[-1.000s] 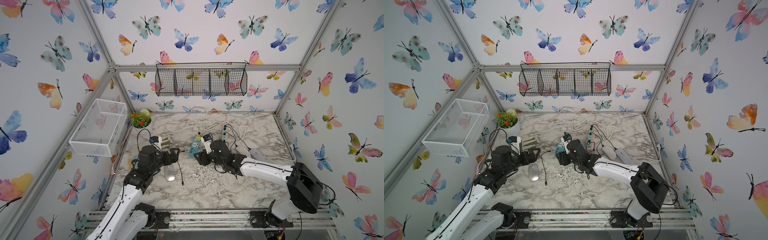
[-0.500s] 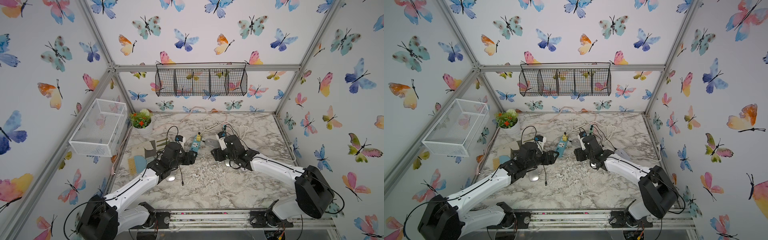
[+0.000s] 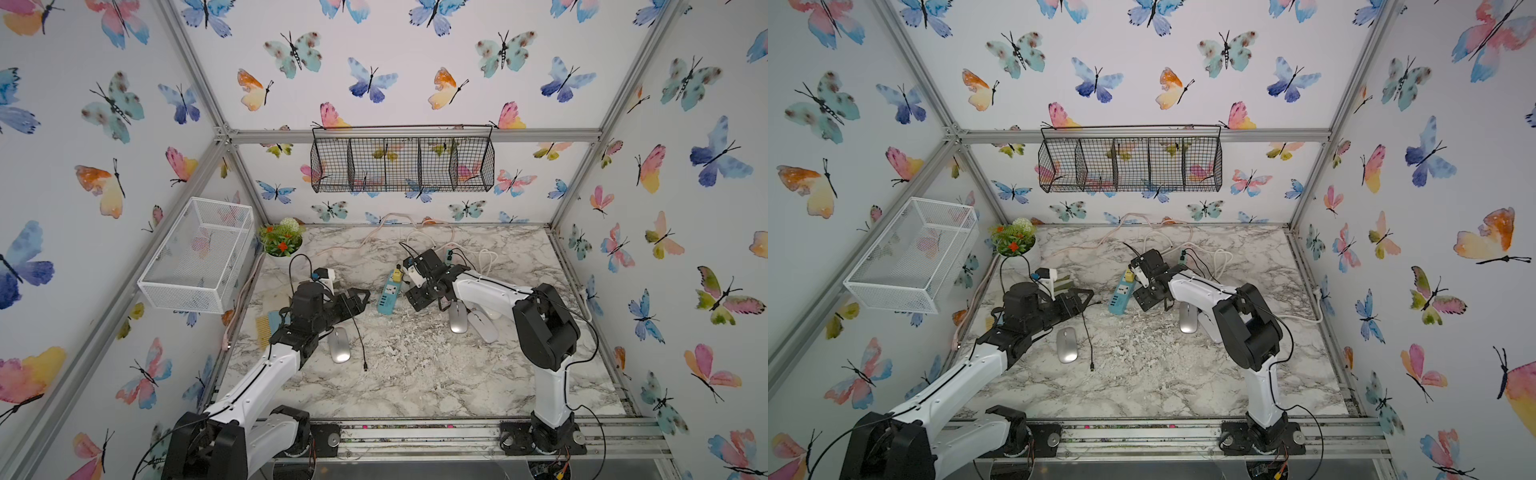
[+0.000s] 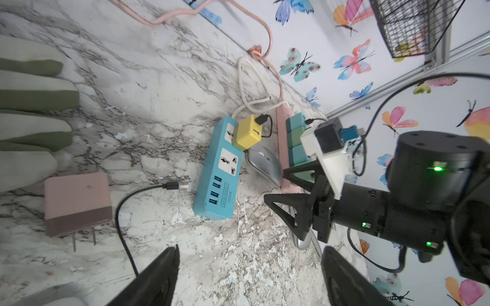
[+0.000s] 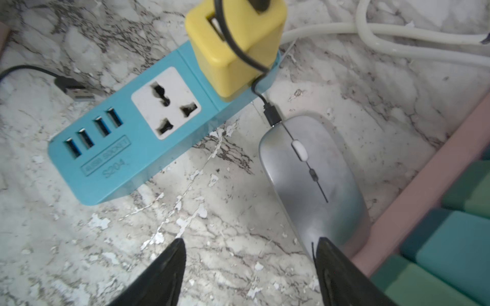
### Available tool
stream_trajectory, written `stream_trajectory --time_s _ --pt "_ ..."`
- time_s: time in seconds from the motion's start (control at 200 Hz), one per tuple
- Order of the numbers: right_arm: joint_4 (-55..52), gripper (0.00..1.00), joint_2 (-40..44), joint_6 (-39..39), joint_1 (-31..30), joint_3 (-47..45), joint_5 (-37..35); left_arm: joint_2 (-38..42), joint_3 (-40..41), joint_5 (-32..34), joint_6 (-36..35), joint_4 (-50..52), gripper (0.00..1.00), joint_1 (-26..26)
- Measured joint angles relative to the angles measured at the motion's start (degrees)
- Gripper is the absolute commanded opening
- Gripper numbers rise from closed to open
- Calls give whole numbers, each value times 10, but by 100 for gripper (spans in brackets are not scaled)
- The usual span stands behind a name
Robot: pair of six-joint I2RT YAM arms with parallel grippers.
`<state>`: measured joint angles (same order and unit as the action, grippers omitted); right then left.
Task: Unplug the wireless mouse
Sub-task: Pick up the mouse from the center of the board.
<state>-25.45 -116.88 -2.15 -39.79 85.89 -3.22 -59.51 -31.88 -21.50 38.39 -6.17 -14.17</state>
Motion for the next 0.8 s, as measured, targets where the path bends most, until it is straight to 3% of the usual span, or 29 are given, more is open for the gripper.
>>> stream_trajectory --time_s 0.14,0.305,0.581,0.801 --pt "-25 79 -43 -30 8 56 -3 48 11 -26 -3 18 85 50" --pt "-38 79 -79 -55 22 95 -10 81 22 -38 -9 46 85 75" --pt "-65 79 -122 -82 42 153 -14 87 24 -44 -17 75 84 82" --pt "-90 72 -145 -97 42 182 -10 87 24 -59 -22 83 84 82"
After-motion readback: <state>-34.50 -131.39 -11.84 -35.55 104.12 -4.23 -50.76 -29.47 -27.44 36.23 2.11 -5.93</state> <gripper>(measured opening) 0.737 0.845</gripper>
